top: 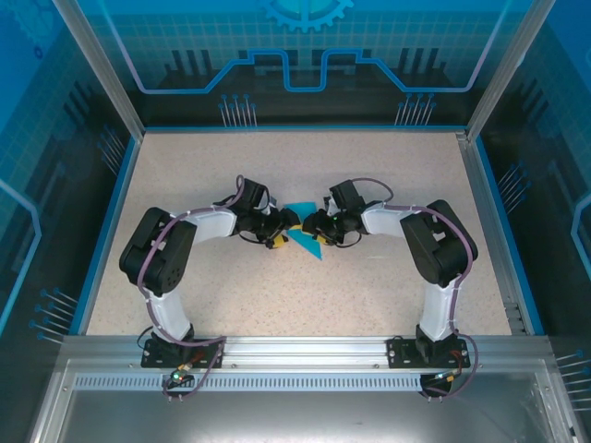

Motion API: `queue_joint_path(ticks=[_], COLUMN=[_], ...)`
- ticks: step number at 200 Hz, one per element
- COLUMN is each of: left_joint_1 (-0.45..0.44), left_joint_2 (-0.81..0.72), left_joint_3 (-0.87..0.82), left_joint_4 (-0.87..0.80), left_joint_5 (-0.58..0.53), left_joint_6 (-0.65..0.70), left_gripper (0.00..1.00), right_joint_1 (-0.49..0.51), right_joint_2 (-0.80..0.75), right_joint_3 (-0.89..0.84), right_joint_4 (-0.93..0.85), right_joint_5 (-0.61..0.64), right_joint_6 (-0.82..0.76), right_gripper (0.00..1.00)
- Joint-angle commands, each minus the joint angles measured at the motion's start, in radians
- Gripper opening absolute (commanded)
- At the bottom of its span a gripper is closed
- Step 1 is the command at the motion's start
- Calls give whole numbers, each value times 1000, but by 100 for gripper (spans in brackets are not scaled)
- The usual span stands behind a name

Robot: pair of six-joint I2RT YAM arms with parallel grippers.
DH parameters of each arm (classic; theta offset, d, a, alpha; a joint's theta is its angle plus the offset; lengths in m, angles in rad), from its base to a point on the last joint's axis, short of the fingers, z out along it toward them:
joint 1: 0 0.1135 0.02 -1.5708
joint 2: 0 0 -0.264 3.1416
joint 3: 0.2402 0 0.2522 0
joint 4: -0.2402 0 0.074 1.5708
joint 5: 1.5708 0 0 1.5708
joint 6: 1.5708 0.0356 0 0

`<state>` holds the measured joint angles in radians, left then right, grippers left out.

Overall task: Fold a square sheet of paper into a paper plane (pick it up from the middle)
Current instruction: Fold the wing for the fifth time at the center of the table.

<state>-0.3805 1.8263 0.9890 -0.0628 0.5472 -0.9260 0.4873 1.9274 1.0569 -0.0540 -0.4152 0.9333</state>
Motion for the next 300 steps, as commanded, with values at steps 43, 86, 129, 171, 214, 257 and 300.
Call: queue_joint_path(ticks=[43, 86, 129, 171, 214, 257, 300], left_joint_1=[-20, -26, -28, -29, -29, -31, -39], left_joint_2=[42, 81, 111, 113, 119, 113, 101], left_joint_3=[72, 119, 147, 153, 151, 152, 156], left_joint_4=[-127, -138, -129, -115, -88, -110, -140], left_joint_5=[-76, -96, -86, -66, -42, -50, -82], left_joint_6=[16, 20, 26, 36, 50, 74, 79], left_gripper=[65, 57, 46, 42, 35, 16, 4], right_joint_1=[-48, -52, -56, -60, -62, -71, -70], right_joint_2=[51, 58, 53, 55, 58, 47, -79], right_joint_3=[-67, -79, -88, -88, -83, -62, -38], right_joint_4=[-45, -29, -30, -30, -39, -60, -72], right_joint_5=[-6, -19, -20, -23, -23, -12, 33], right_joint_6=[54, 64, 61, 59, 47, -44, -207], right_gripper=[47, 42, 40, 39, 39, 27, 34])
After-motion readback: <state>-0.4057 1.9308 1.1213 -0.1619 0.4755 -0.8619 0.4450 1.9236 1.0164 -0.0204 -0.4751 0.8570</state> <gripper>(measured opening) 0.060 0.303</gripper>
